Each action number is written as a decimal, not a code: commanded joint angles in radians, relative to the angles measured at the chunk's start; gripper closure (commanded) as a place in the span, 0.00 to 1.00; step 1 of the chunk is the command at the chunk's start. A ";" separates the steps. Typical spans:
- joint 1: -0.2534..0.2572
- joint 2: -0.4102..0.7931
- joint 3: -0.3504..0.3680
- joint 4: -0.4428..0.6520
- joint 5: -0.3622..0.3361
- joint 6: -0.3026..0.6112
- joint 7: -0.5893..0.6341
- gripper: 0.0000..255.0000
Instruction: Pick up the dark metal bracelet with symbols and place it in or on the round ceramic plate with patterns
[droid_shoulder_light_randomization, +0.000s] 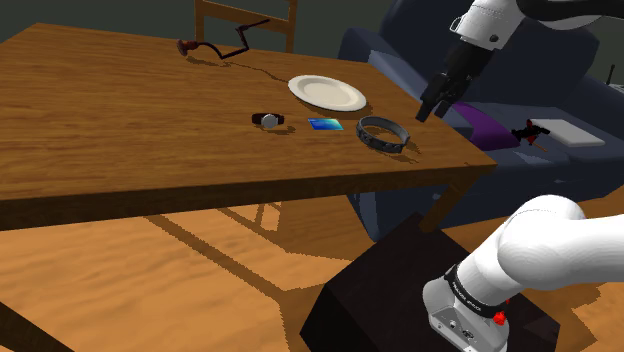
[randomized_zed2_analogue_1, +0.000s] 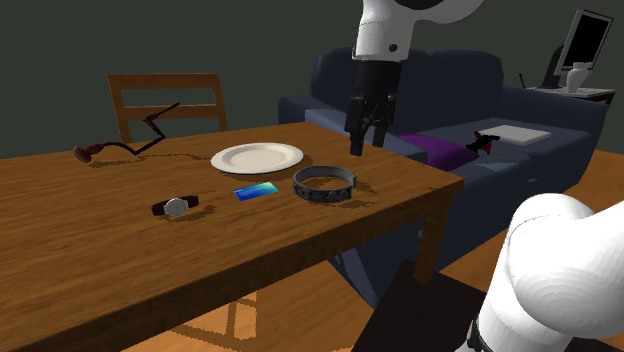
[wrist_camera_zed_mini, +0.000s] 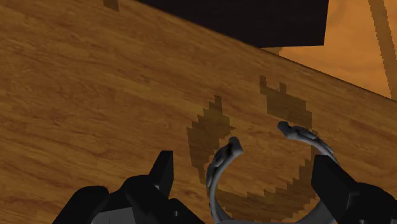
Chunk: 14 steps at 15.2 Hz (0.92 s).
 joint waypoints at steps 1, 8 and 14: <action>0.000 0.000 0.000 0.000 0.000 0.000 0.000 0.00; 0.007 0.228 0.018 0.059 -0.081 0.167 -0.052 0.00; 0.006 0.233 0.015 -0.017 -0.083 0.249 -0.052 0.00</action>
